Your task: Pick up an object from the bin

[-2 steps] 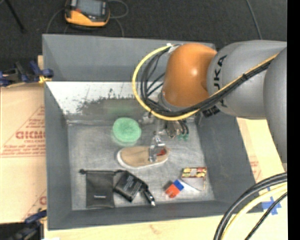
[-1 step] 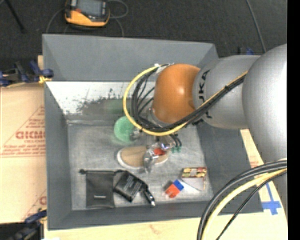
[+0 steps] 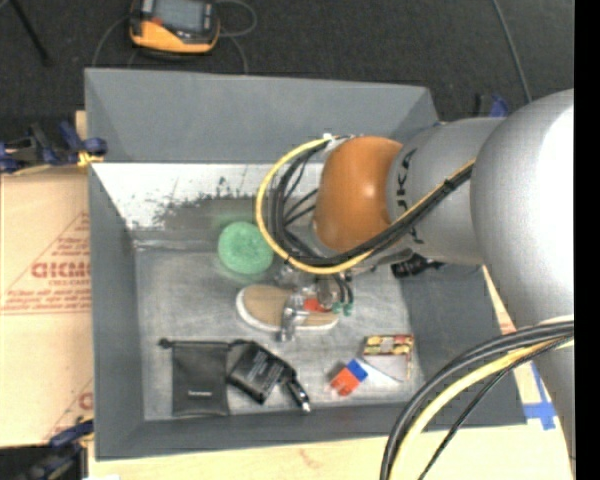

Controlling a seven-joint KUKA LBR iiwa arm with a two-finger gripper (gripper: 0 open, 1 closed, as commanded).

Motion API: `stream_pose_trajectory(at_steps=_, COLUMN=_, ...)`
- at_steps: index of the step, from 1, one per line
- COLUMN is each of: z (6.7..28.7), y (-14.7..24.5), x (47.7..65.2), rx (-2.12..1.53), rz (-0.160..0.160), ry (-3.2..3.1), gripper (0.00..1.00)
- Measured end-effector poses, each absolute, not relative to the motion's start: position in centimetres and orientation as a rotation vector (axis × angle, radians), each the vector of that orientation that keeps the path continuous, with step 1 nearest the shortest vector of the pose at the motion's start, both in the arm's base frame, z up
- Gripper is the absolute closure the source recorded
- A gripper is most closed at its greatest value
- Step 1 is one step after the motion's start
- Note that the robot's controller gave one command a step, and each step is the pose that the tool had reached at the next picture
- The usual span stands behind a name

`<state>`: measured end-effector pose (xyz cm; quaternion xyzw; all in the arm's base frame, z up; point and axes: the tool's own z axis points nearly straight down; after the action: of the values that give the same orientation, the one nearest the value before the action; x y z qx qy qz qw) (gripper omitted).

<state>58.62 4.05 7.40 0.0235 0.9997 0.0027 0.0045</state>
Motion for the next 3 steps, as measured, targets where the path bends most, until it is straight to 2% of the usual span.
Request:
stream_pose_trajectory(at_steps=2, z=7.8, y=4.0, x=58.5, rx=0.072, rz=0.007, ry=3.135, gripper=1.00)
stream_pose_trajectory(at_steps=3, z=9.1, y=3.9, x=58.4, rx=0.072, rz=0.002, ry=3.141, gripper=1.00)
